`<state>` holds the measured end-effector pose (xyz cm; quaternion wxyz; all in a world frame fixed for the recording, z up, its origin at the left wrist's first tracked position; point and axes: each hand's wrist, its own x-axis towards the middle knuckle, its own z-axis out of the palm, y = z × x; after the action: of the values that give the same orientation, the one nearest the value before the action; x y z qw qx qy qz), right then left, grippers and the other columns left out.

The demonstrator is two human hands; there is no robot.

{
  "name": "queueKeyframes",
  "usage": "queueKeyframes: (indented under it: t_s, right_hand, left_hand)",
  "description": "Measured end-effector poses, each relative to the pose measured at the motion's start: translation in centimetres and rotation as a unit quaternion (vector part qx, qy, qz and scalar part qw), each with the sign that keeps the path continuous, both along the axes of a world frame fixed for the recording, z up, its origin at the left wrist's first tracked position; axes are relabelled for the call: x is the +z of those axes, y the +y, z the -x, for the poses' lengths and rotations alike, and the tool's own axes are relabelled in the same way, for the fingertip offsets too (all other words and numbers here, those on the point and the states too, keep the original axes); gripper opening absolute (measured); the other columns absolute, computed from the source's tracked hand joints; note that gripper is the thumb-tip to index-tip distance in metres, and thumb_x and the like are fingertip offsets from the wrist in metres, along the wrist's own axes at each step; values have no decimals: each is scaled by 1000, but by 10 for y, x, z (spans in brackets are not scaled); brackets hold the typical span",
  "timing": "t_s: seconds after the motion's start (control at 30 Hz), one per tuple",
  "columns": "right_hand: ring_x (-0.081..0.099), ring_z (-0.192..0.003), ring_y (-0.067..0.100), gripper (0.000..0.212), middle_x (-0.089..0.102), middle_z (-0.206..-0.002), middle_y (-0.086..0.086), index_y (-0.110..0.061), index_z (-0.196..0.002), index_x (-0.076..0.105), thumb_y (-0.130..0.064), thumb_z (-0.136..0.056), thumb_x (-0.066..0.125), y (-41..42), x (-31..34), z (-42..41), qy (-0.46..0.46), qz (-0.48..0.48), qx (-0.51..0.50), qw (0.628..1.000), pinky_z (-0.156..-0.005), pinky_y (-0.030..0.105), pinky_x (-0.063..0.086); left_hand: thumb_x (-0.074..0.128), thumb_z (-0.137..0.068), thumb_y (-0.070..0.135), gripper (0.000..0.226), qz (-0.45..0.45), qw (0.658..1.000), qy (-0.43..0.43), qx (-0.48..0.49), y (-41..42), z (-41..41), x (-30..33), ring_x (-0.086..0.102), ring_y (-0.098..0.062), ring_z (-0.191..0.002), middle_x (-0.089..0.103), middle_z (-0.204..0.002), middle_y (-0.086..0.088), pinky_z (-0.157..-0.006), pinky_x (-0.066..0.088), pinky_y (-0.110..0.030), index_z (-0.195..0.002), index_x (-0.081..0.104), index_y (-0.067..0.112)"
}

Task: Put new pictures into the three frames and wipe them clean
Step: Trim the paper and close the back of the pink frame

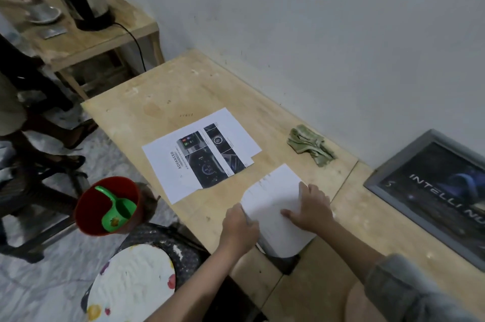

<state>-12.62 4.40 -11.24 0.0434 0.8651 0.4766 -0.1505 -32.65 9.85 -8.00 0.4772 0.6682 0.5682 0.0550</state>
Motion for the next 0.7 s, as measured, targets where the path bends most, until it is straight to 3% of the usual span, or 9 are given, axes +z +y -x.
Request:
queueKeyframes:
  t_s: [0.03,0.13,0.23,0.4,0.5,0.57,0.63,0.7]
  right_hand:
    - [50,-110,30,99,44,-131,13,-13,-141,29,-75,-68,55,-1,-1,1,-5,-1,10,1000,-95,41,42]
    - [51,-105,28,101,47,-126,13,-11,-140,30,-74,-67,58,-2,-1,3,-13,-20,20,1000,-91,36,42]
    - [52,-100,28,98,51,-118,13,-9,-135,38,-72,-64,63,-2,-3,4,-8,-48,14,999,-86,35,44]
    - [50,-98,23,87,51,-112,10,-10,-125,44,-68,-65,65,-1,-1,6,10,-57,8,998,-82,30,44]
    - [49,-101,21,83,49,-113,8,-12,-125,42,-66,-67,67,-1,3,10,26,-57,-15,998,-81,28,43]
    - [48,-104,22,80,49,-114,7,-12,-124,41,-62,-68,69,-1,5,14,40,-60,-32,997,-81,29,43]
    - [47,-107,22,79,48,-116,7,-12,-125,40,-59,-69,69,-1,6,17,55,-65,-38,996,-85,30,42]
    - [47,-109,23,79,48,-117,7,-11,-128,39,-56,-70,70,-1,7,20,65,-72,-51,994,-89,31,41]
  left_hand:
    - [55,-78,16,11,0,1000,10,-11,-2,-2,0,49,-21,-73,50,-86,-7,-57,36,-24,-83,47,10]
    - [56,-81,22,34,-15,998,41,-43,-4,-7,0,51,-31,-97,50,-105,-12,-75,42,-32,-107,49,1]
    - [55,-83,22,36,-17,998,41,-51,-3,-12,1,50,-34,-102,50,-108,-14,-79,42,-34,-109,47,0]
    - [60,-80,29,36,-59,982,96,-154,-3,-13,1,48,-28,-107,50,-110,-7,-82,46,-34,-107,44,10]
    - [65,-77,28,59,-108,952,164,-234,-10,-14,-1,39,-26,-117,40,-126,-6,-88,44,-31,-125,37,9]
    - [60,-84,25,69,-157,928,204,-270,-18,-15,-3,31,-29,-130,27,-143,-12,-101,39,-32,-140,27,3]
    - [54,-90,25,71,-186,911,227,-290,-23,-15,-5,22,-32,-139,16,-153,-17,-113,29,-34,-145,18,0]
    - [53,-90,27,74,-189,911,225,-290,-23,-13,-9,17,-33,-141,11,-155,-17,-114,27,-31,-147,13,0]
